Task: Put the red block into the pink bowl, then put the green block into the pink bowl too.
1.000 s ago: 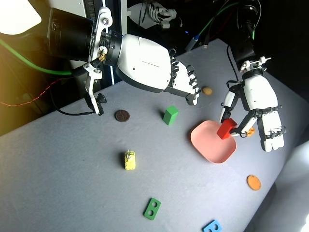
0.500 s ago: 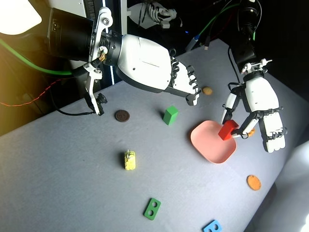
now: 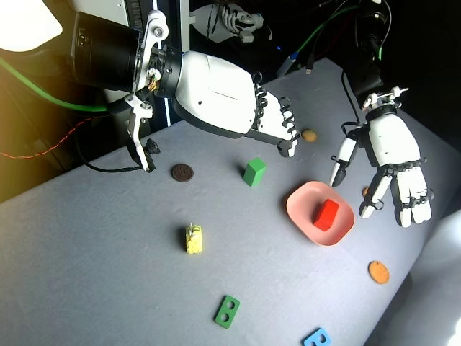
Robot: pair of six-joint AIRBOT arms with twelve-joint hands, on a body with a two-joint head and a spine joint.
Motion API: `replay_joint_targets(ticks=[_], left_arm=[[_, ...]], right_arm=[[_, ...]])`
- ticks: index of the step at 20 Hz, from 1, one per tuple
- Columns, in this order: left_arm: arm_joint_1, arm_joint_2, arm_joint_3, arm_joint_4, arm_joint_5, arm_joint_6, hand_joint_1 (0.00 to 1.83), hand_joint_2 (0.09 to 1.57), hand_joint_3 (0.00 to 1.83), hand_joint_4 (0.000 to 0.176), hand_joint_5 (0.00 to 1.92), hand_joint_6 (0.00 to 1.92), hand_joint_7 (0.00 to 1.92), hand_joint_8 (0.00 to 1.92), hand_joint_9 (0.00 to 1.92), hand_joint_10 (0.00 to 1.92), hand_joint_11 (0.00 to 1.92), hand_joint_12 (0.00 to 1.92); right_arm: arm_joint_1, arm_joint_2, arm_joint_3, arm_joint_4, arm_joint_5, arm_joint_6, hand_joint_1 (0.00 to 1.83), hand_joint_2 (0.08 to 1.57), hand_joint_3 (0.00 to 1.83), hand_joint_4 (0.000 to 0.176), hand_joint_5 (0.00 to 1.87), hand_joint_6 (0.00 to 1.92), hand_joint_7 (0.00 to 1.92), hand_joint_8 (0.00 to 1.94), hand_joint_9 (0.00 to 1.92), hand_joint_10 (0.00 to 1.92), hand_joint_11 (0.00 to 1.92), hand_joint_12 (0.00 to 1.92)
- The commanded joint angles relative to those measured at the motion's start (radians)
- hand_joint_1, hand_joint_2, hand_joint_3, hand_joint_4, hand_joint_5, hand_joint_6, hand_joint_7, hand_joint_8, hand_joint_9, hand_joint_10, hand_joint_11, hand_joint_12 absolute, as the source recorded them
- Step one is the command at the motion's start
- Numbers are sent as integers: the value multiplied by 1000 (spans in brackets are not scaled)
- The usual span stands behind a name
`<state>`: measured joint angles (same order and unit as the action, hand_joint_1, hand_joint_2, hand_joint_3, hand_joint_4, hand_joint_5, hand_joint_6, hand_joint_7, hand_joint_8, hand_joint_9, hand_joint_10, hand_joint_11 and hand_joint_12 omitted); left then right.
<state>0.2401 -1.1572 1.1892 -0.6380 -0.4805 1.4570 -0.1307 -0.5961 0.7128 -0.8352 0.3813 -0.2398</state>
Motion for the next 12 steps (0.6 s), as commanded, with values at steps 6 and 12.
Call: replay_joint_targets(ticks=[6, 12], left_arm=[[28, 188, -143, 190, 41, -103, 883, 981, 4, 81, 779, 4, 79, 0, 0, 0, 0, 0], [79, 411, -314, 649, 66, -520, 687, 994, 6, 106, 741, 0, 105, 13, 0, 0, 0, 0]], right_arm=[[-24, -14, -10, 286, 87, -253, 264, 1130, 0, 0, 241, 0, 254, 1, 265, 3, 0, 828], [-53, -47, -26, 630, 92, -588, 360, 951, 0, 139, 296, 8, 41, 0, 17, 0, 0, 55]])
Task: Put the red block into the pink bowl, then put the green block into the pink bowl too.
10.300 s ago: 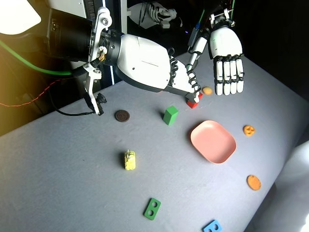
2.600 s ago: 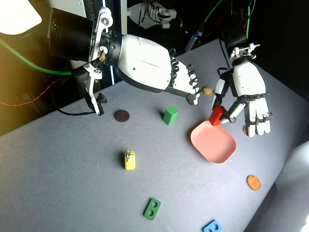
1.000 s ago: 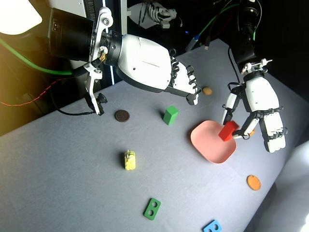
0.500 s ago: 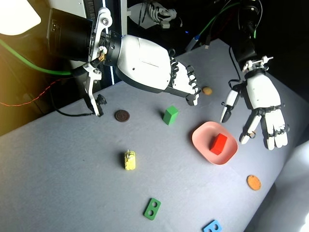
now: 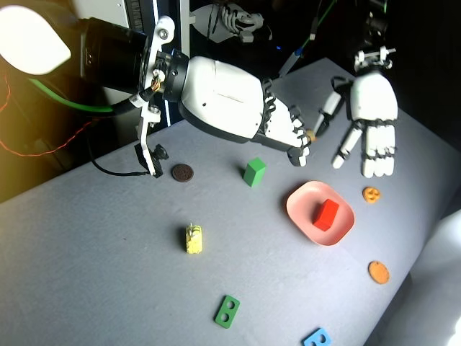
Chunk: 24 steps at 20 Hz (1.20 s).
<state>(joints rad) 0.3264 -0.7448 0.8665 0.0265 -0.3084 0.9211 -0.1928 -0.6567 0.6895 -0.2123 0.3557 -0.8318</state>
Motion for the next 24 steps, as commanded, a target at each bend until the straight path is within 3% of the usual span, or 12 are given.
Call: replay_joint_targets(ticks=[1, 3, 7, 8, 9, 10, 13, 16, 17, 18, 20, 24], left_arm=[[-2, 27, -13, 49, -106, -49, 683, 996, 7, 110, 729, 0, 101, 10, 0, 0, 0, 0], [9, 89, -61, 231, -106, -231, 646, 1004, 8, 117, 704, 4, 90, 3, 0, 0, 0, 0], [32, 170, -130, 554, -184, -532, 629, 1017, 10, 122, 699, 1, 88, 1, 0, 0, 0, 0], [39, 180, -138, 629, -206, -600, 596, 1028, 13, 135, 687, 0, 44, 0, 0, 0, 0, 0], [43, 187, -144, 692, -227, -647, 606, 1035, 14, 119, 694, 4, 47, 4, 0, 0, 0, 0], [48, 197, -153, 740, -253, -667, 519, 1056, 17, 141, 657, 0, 77, 12, 0, 0, 0, 0], [60, 218, -169, 786, -309, -667, 530, 1043, 5, 148, 689, 13, 116, 17, 0, 0, 0, 0], [57, 221, -173, 801, -316, -667, 525, 1055, 7, 132, 677, 6, 91, 4, 0, 0, 0, 0], [55, 220, -175, 806, -312, -667, 498, 1055, 5, 153, 678, 7, 103, 6, 0, 0, 0, 0], [50, 219, -176, 813, -308, -667, 527, 1050, 2, 140, 695, 12, 116, 10, 0, 0, 0, 0], [39, 219, -177, 819, -305, -667, 631, 1018, 0, 122, 754, 32, 153, 19, 0, 0, 0, 0], [30, 218, -171, 827, -302, -667, 533, 1058, 6, 135, 694, 1, 121, 0, 0, 0, 0, 0]], right_arm=[[9, 6, -4, 35, 124, -13, 402, 909, 0, 157, 314, 12, 7, 0, 3, 0, 0, 10], [7, -10, -5, 84, 113, -56, 513, 809, 0, 175, 474, 15, 0, 0, 0, 0, 0, 0], [-40, -76, -1, 244, 124, -227, 669, 750, 0, 175, 725, 23, 0, 0, 0, 0, 0, 0], [-39, -89, -1, 288, 137, -270, 690, 747, 0, 176, 779, 39, 0, 0, 0, 0, 0, 0], [-40, -103, -1, 350, 149, -329, 707, 748, 0, 176, 839, 25, 17, 0, 0, 0, 0, 0], [-40, -121, 0, 424, 165, -398, 753, 772, 8, 176, 911, 41, 46, 9, 0, 0, 0, 0], [-41, -160, 4, 492, 195, -454, 851, 792, 12, 176, 969, 21, 56, 0, 0, 0, 0, 0], [-56, -205, 19, 589, 229, -535, 894, 796, 11, 176, 1002, 29, 90, 12, 0, 0, 0, 0], [-57, -217, 23, 623, 235, -557, 949, 794, 4, 176, 1057, 26, 137, 6, 0, 0, 0, 0], [-57, -226, 25, 654, 243, -566, 979, 797, 4, 165, 1079, 28, 148, 5, 0, 0, 0, 0], [-57, -239, 25, 689, 269, -566, 981, 796, 3, 176, 1109, 34, 164, 9, 1, 0, 0, 0], [-58, -280, 29, 760, 321, -568, 980, 788, 0, 168, 1110, 25, 161, 8, 20, 7, 0, 0]])
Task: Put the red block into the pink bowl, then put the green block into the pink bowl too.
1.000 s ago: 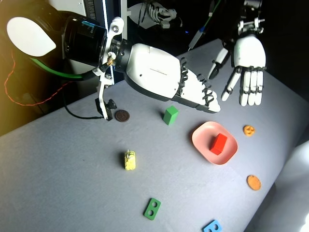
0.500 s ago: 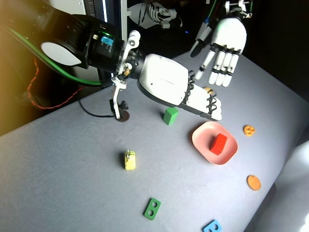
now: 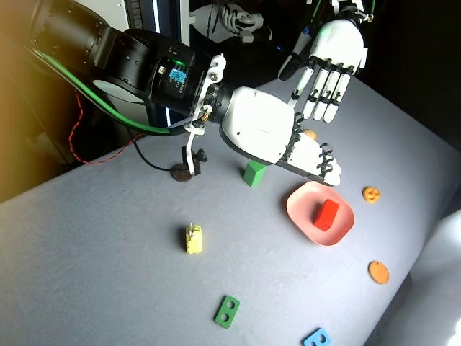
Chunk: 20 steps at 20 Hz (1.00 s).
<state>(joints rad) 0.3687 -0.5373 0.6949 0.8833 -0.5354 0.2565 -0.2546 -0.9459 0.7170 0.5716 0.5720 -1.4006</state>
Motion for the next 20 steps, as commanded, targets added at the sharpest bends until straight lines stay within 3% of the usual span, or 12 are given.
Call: replay_joint_targets(ticks=[1, 3, 4, 5, 6, 7, 8, 11, 13, 16, 18, 20], left_arm=[[-12, 11, 2, -28, -75, -3, 559, 1049, 1, 134, 707, 6, 135, 5, 0, 0, 0, 0], [-13, 11, 2, -22, -75, -3, 557, 1059, 5, 126, 693, 0, 97, 0, 0, 0, 0, 0], [-13, 11, 1, -22, -75, -3, 561, 1054, 2, 133, 697, 2, 109, 5, 0, 0, 0, 0], [-13, 11, 0, -22, -75, -3, 536, 1057, 3, 143, 697, 2, 118, 7, 0, 0, 0, 0], [-14, 11, 0, -22, -82, -3, 546, 1058, 3, 140, 699, 2, 112, 4, 0, 0, 0, 0], [-15, 11, 0, -23, -85, -3, 546, 1056, 2, 143, 705, 5, 116, 5, 0, 0, 0, 0], [-16, 10, 0, -23, -88, -3, 559, 1056, 1, 135, 709, 6, 123, 7, 0, 0, 0, 0], [-16, 10, 0, -25, -98, -3, 550, 1058, 2, 139, 715, 7, 125, 5, 0, 0, 0, 0], [-16, 10, 0, -25, -99, -14, 536, 1058, 1, 151, 707, 3, 113, 0, 0, 0, 0, 0], [-24, 8, 0, -26, -97, -15, 681, 1000, 0, 128, 814, 14, 206, 5, 29, 3, 0, 0], [-30, 5, 1, -24, -96, -15, 550, 1058, 18, 155, 710, 1, 120, 0, 0, 0, 0, 0], [-32, 4, -1, -21, -97, -15, 561, 1060, 13, 142, 711, 2, 114, 0, 0, 0, 0, 0]], right_arm=[[3, 1, 4, -8, 105, -6, 952, 802, 4, 174, 1090, 14, 141, 1, 3, 1, 0, 0], [-6, -26, 17, 4, 108, -17, 964, 802, 4, 166, 1098, 15, 142, 2, 2, 1, 0, 0], [-14, -39, 26, 9, 108, -17, 985, 800, 2, 150, 1102, 15, 143, 2, 4, 1, 0, 0], [-21, -47, 34, 9, 108, -18, 978, 803, 3, 149, 1095, 11, 139, 0, 9, 3, 0, 0], [-34, -60, 46, 10, 115, -17, 966, 801, 2, 155, 1096, 10, 158, 7, 24, 9, 0, 0], [-43, -66, 51, 15, 117, -17, 922, 819, 9, 171, 1074, 2, 159, 5, 32, 10, 0, 0], [-50, -69, 53, 16, 119, -17, 899, 832, 14, 174, 1070, 0, 154, 3, 36, 11, 0, 0], [-66, -79, 54, 16, 119, -18, 920, 812, 3, 175, 1080, 4, 172, 10, 49, 13, 0, 0], [-79, -85, 54, 16, 118, -43, 890, 825, 7, 176, 1065, 2, 151, 1, 30, 4, 0, 0], [-91, -86, 57, 16, 119, -46, 947, 788, 0, 176, 1086, 10, 190, 14, 69, 17, 0, 0], [-91, -86, 64, 17, 119, -46, 927, 809, 1, 175, 1050, 0, 155, 0, 49, 6, 0, 0], [-98, -85, 72, 22, 113, -47, 898, 819, 6, 176, 1046, 1, 176, 9, 61, 10, 0, 0]])
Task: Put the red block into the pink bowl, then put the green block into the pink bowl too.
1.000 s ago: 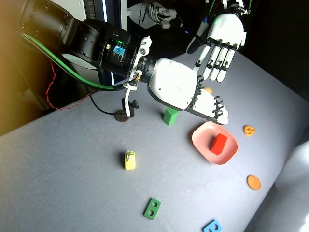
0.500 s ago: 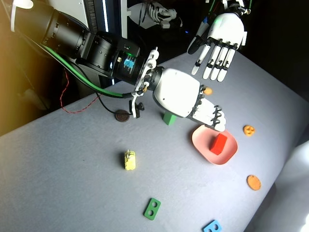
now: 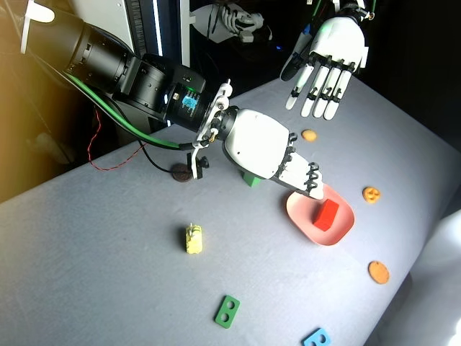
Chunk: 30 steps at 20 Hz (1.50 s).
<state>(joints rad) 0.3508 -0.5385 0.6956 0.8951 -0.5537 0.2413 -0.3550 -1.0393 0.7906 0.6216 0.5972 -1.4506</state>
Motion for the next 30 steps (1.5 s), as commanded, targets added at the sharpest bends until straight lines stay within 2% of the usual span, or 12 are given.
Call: replay_joint_targets(ticks=[1, 5, 10, 12, 16, 18, 20, 22, 23, 27, 29, 30], left_arm=[[-14, 5, -2, -32, -78, 0, 550, 1059, 11, 151, 714, 3, 124, 4, 0, 0, 0, 0], [-14, 4, -1, -32, -79, 0, 560, 1051, 3, 160, 732, 9, 142, 9, 0, 0, 0, 0], [-14, 4, -1, -32, -82, -4, 537, 1071, 7, 148, 705, 1, 119, 2, 0, 0, 0, 0], [-14, 4, 0, -32, -82, -4, 595, 1062, 1, 123, 732, 12, 138, 9, 0, 0, 0, 0], [-14, 4, 0, -32, -82, -4, 577, 1057, 0, 143, 733, 9, 156, 10, 0, 0, 0, 0], [-15, 4, 0, -32, -82, -4, 573, 1070, 4, 137, 717, 1, 123, 1, 0, 0, 0, 0], [-16, 4, 1, -30, -82, -4, 550, 1060, 0, 159, 735, 8, 166, 15, 7, 3, 0, 0], [-18, 4, 3, -29, -82, -4, 598, 1059, 0, 133, 742, 9, 155, 6, 0, 0, 0, 0], [-25, 4, 4, -27, -82, -4, 595, 1052, 0, 142, 749, 10, 164, 8, 0, 0, 0, 0], [-38, 4, 8, -21, -78, -4, 593, 1054, 0, 145, 751, 7, 164, 3, 0, 0, 0, 0], [-39, 4, 8, -20, -77, -4, 662, 1036, 0, 127, 779, 15, 186, 9, 0, 0, 0, 0], [-39, 4, 8, -20, -77, -4, 635, 1046, 0, 136, 770, 10, 170, 2, 0, 0, 0, 0]], right_arm=[[-3, 8, 2, -28, 86, -1, 892, 821, 6, 176, 1040, 0, 180, 10, 62, 10, 0, 0], [-15, 7, 9, -27, 86, -1, 888, 823, 6, 176, 1050, 4, 186, 8, 62, 7, 0, 0], [-27, 7, 10, -4, 71, 3, 882, 808, 0, 176, 1048, 1, 196, 6, 74, 8, 0, 0], [-33, 8, 12, -4, 72, 2, 895, 821, 6, 173, 1051, 2, 184, 1, 68, 4, 0, 0], [-38, 7, 14, -4, 74, 2, 903, 815, 1, 162, 1053, 2, 188, 8, 63, 1, 0, 0], [-41, 5, 16, -4, 76, 2, 890, 822, 4, 162, 1055, 3, 202, 11, 62, 4, 0, 0], [-47, 0, 24, -4, 77, 2, 887, 820, 3, 163, 1050, 0, 198, 5, 68, 4, 0, 0], [-58, -8, 34, -4, 76, 3, 884, 819, 2, 175, 1059, 5, 189, 0, 54, 1, 0, 0], [-62, -11, 36, -4, 76, 3, 882, 821, 2, 176, 1064, 6, 189, 1, 50, 0, 0, 0], [-64, -17, 36, -4, 73, 3, 924, 816, 0, 160, 1096, 16, 201, 7, 66, 9, 0, 0], [-70, -20, 37, -5, 73, 3, 957, 816, 0, 136, 1122, 21, 238, 15, 91, 15, 0, 0], [-73, -21, 38, -7, 73, 3, 975, 816, 0, 134, 1122, 19, 237, 12, 86, 11, 0, 0]])
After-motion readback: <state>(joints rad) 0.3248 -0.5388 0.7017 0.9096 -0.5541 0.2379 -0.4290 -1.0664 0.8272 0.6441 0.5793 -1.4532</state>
